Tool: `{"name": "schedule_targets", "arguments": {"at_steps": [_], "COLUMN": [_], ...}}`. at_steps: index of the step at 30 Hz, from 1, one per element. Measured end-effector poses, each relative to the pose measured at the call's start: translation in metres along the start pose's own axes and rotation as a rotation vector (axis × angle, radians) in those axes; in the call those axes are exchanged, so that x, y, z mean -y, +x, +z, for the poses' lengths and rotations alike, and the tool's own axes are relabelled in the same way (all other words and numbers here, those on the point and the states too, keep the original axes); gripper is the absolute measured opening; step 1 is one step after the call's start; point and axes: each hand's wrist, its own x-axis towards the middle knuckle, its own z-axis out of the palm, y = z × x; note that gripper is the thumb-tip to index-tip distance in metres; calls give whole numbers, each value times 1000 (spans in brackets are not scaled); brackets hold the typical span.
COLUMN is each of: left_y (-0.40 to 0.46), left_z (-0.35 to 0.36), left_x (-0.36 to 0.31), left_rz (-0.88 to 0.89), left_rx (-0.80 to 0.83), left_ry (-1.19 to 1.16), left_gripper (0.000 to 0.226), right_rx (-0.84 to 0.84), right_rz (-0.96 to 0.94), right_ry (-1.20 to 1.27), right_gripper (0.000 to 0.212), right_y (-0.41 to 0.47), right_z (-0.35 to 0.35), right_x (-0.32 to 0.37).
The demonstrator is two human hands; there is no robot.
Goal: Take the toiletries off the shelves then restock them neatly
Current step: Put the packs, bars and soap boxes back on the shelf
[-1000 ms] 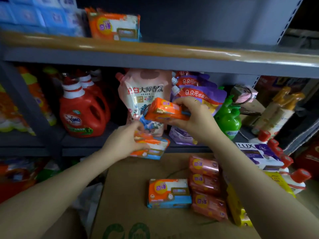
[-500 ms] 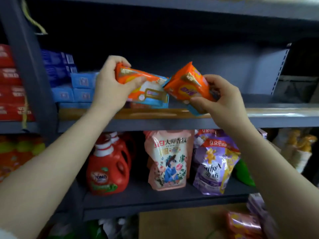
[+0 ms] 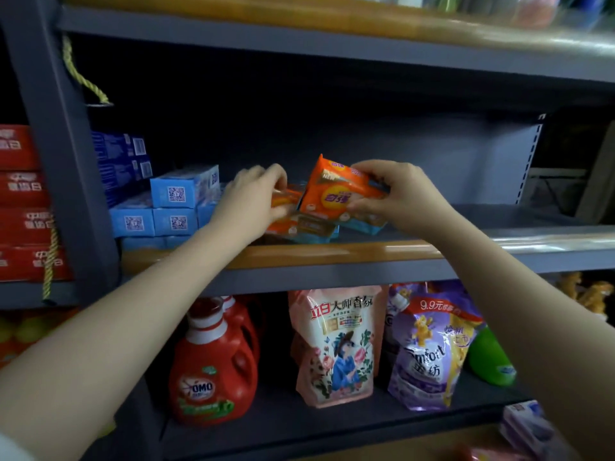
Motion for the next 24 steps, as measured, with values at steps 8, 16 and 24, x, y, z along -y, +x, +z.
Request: {"name": "schedule_targets", "arguments": {"at_steps": [8, 16, 24], "left_y": [7, 12, -21], "left_z": [-26, -25, -31], "left_x": [19, 18, 13], "left_rz": [203, 206, 320], "left_rx": [368, 317, -181], "left_ry": [100, -55, -272], "left_gripper": [45, 41, 20], "right_rx": [172, 265, 304], "right_rz": [-11, -34, -25], "right_ry": [-176, -114, -202], "right_gripper": [53, 45, 54], "right_y": [6, 21, 34], "right_z": [24, 44, 50], "right_x": [-6, 0, 7]}}
